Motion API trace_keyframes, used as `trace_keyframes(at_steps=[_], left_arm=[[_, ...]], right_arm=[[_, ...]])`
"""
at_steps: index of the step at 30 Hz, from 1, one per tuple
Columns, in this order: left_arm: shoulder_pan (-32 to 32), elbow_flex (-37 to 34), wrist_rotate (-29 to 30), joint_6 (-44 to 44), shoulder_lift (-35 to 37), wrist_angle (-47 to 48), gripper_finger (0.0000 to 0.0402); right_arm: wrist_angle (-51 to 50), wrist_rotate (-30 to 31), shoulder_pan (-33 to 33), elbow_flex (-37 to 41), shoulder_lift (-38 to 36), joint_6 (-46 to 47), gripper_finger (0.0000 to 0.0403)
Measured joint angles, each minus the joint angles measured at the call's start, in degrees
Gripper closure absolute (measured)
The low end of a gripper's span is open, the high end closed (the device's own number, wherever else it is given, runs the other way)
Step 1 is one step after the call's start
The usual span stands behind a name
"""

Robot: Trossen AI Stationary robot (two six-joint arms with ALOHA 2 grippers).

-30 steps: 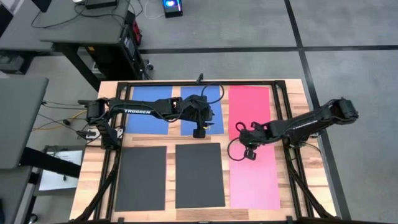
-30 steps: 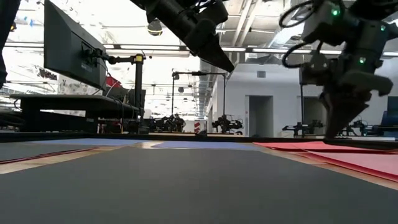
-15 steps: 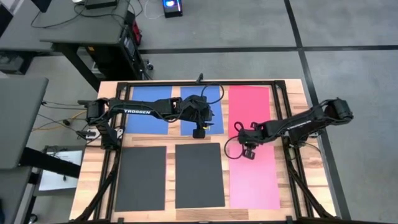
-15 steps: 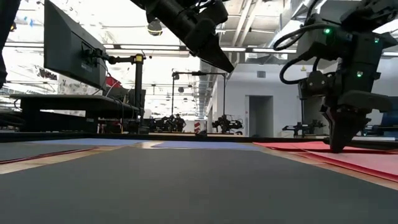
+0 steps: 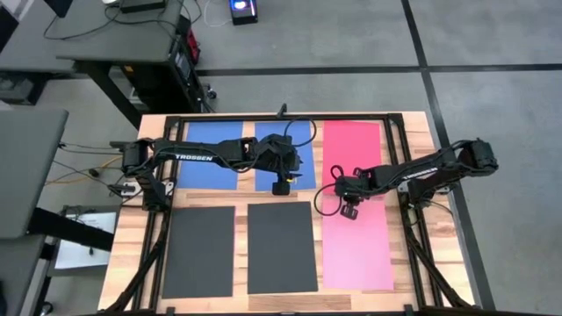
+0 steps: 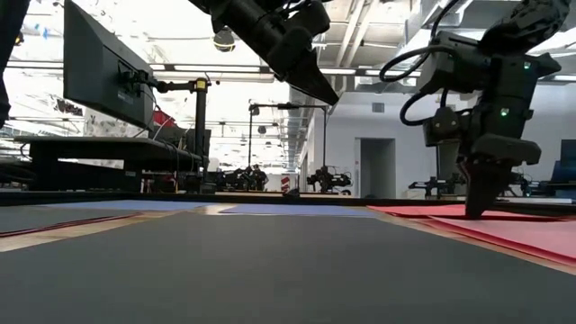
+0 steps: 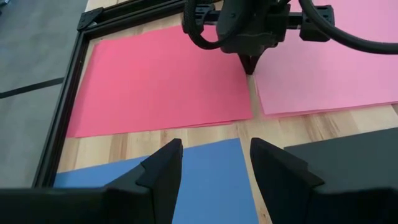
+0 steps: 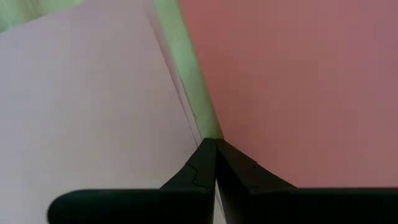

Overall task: Organize paper
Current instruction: Adjust the stacked colored papers

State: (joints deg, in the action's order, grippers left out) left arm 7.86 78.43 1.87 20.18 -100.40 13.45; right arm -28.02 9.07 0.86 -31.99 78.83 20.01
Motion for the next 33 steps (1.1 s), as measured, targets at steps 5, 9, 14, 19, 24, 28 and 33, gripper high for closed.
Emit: trace_keyframes(at_steps=[5,9,14,19,24,28,33], left_arm=[[0.0,0.0,0.0,0.08,0.0,0.0,0.0229],[0.0,0.0,0.0,0.09,0.0,0.0,0.0229],[0.0,0.0,0.0,0.09,0.0,0.0,0.0229],[0.0,0.0,0.0,0.1,0.0,0.0,0.0229],[0.0,0.0,0.0,0.1,0.0,0.0,0.0229],[0.0,0.0,-0.01,0.11,0.0,0.03,0.0228],[-0.02,0.0,0.0,0.12,0.0,0.07,0.0228]], right_arm=[[-0.01,0.12,-1.57,0.02,0.02,0.39,0.0403],[-0.05,0.51,-3.72,0.02,0.02,2.24,0.0403],[0.18,0.46,-6.07,0.04,0.02,3.79,0.0403],[0.31,-0.37,-7.88,0.04,0.02,5.33,0.0403],[0.36,-1.19,-8.66,0.03,0.0,6.58,0.0403],[0.36,-1.75,-8.15,0.02,-0.01,6.71,0.0403],[-0.51,-2.74,-8.17,-1.18,-0.01,6.72,0.0403]])
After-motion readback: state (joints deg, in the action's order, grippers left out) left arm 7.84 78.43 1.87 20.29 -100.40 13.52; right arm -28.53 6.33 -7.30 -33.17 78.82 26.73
